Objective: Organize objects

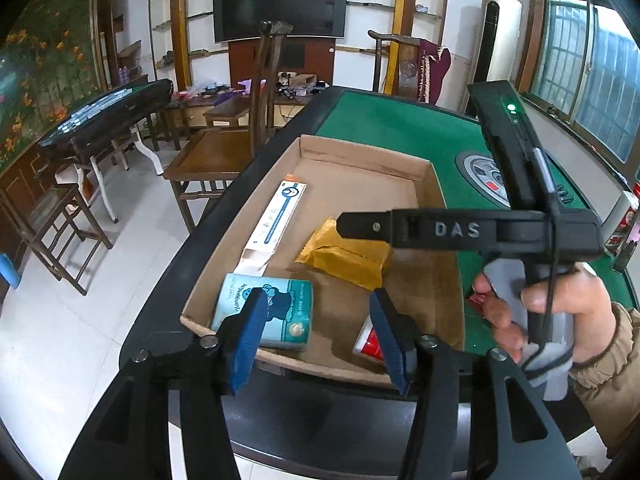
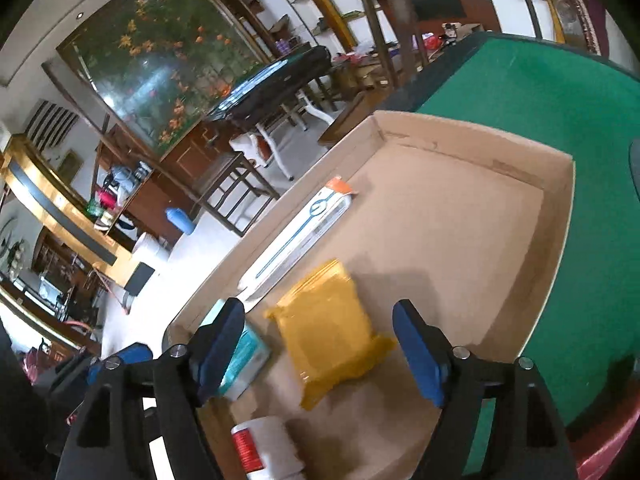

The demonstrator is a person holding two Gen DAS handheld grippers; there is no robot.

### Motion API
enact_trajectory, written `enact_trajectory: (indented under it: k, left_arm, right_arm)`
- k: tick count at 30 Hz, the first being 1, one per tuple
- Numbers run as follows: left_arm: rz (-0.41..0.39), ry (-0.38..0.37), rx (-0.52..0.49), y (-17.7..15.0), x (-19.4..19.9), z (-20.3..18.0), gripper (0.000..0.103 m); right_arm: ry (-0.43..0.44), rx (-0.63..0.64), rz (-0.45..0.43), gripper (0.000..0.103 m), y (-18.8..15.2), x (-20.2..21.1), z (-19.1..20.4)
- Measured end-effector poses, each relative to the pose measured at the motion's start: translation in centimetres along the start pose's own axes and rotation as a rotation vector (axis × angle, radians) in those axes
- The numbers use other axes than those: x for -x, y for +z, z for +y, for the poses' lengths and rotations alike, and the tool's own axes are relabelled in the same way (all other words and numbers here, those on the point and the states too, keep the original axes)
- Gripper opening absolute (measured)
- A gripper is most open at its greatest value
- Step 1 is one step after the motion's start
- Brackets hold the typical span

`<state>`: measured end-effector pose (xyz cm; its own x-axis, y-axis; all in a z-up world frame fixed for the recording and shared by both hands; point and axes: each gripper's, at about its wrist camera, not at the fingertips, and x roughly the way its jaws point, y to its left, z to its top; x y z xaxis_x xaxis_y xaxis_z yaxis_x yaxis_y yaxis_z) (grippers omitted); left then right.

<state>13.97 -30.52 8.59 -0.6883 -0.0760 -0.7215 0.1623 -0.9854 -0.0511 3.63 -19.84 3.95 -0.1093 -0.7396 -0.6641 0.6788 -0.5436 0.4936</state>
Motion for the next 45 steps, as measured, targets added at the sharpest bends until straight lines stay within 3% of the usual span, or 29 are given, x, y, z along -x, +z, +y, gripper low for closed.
enact_trajectory:
  k: [4, 6, 9, 12, 14, 16, 18, 21, 25, 33, 38, 41, 45]
  left_arm:
    - [0.004, -0.003, 0.012, -0.1, -0.1, 0.1, 0.052]
    - [0.009, -0.006, 0.01, -0.2, -0.2, -0.2, 0.052]
    - [0.016, -0.007, -0.001, -0.3, -0.3, -1.0, 0.052]
    - [0.006, -0.017, -0.003, -0.4, 0.1, -1.6, 0.052]
    - [0.0, -0.024, -0.003, -0.8, 0.6, -1.9, 0.052]
    - [0.002, -0.024, -0.006, -1.3, 0.9, -1.9, 0.053]
    - [0.007, -0.023, -0.005, -1.8, 1.0, -1.8, 0.053]
    - [0.017, -0.032, 0.006, -2.1, 0.7, -1.7, 0.053]
    - [0.013, -0.084, -0.006, -1.9, 0.3, -3.5, 0.053]
    - [0.034, -0.223, -0.137, -1.3, -2.0, -11.6, 0.058]
    - [0.075, -0.282, -0.209, -1.0, -3.8, -16.4, 0.066]
    - [0.103, -0.263, -0.291, -0.9, -5.0, -18.7, 0.072]
    - [0.148, -0.169, -0.44, -1.6, -6.8, -21.3, 0.072]
  right_arm:
    - [0.066, 0.031, 0.061, 0.084, -0.2, 0.1, -0.4]
    - [0.034, 0.059, 0.02, 0.083, -0.2, 0.9, -0.4]
    - [0.067, 0.08, 0.012, 0.084, 0.1, 0.9, 0.2]
    - [-0.033, 0.144, 0.037, 0.084, 0.7, -0.6, 1.6]
    - [-0.106, 0.148, 0.112, 0.084, 0.7, -2.7, 1.8]
    - [-0.027, 0.154, 0.151, 0.082, 0.3, -3.4, 2.0]
    - [0.105, 0.165, 0.143, 0.078, -0.2, -2.8, 2.2]
    - [0.032, 0.164, 0.054, 0.079, -0.3, 0.2, 0.8]
    - [0.033, 0.098, -0.085, 0.08, -1.6, 7.8, -3.5]
    - [-0.052, -0.029, -0.362, 0.103, -8.5, 23.2, -12.1]
    - [-0.034, -0.137, -0.427, 0.103, -10.4, 27.0, -14.7]
    - [-0.025, -0.192, -0.461, 0.103, -10.6, 28.4, -15.8]
    - [-0.033, -0.239, -0.48, 0.103, -10.9, 29.7, -16.7]
